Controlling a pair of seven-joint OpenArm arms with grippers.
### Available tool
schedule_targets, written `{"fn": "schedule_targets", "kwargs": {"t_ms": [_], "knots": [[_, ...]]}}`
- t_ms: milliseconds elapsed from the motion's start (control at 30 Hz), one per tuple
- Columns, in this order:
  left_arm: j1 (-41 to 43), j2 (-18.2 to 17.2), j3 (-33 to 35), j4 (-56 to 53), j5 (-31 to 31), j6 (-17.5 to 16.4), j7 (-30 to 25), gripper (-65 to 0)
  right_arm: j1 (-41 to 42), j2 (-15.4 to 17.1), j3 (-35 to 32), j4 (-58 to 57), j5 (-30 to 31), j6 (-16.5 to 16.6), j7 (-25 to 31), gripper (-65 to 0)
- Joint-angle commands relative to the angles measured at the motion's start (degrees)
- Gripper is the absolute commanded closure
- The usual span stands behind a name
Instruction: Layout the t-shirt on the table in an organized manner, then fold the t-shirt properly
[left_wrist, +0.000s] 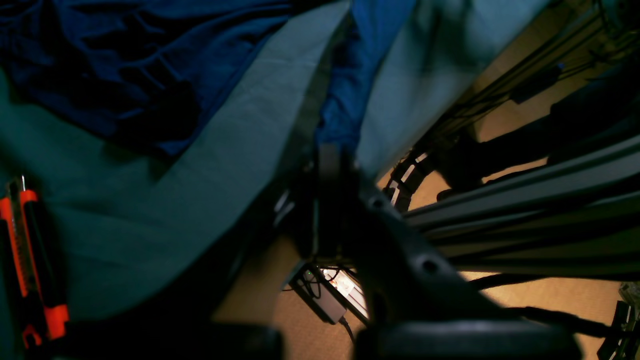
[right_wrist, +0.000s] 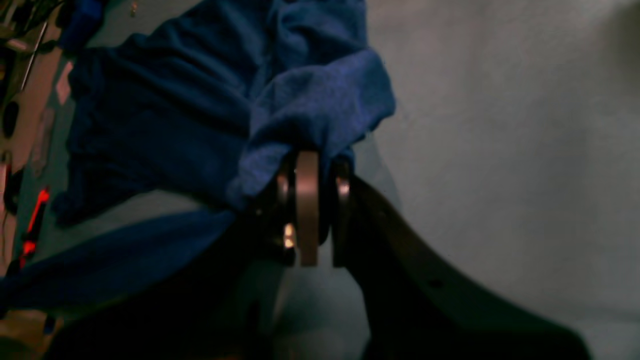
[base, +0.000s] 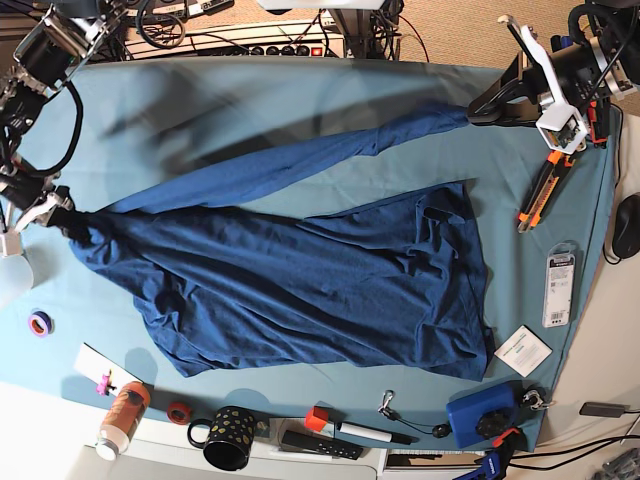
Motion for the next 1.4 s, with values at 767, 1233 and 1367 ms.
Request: {"fn": "schedule_targets", "kwargs": {"t_ms": [767, 1233, 1367], "knots": [[5.55, -0.63, -0.39, 0.74, -1.54, -0.06, -1.01, 0.0, -6.8, 1.33, 0.35, 0.96, 1.92, 1.66, 1.12, 0.0], [8.57, -0.63, -0.39, 0.74, -1.18, -0.06, -1.01, -23.4, -6.8, 1.31, 0.35, 0.96, 1.95, 1.68, 1.12, 0.0], [8.55, -0.63, -0.39, 0.74, 4.83, -0.06, -1.01, -38.6, -6.8, 1.33, 0.35, 0.96, 1.95, 1.68, 1.12, 0.0]]}}
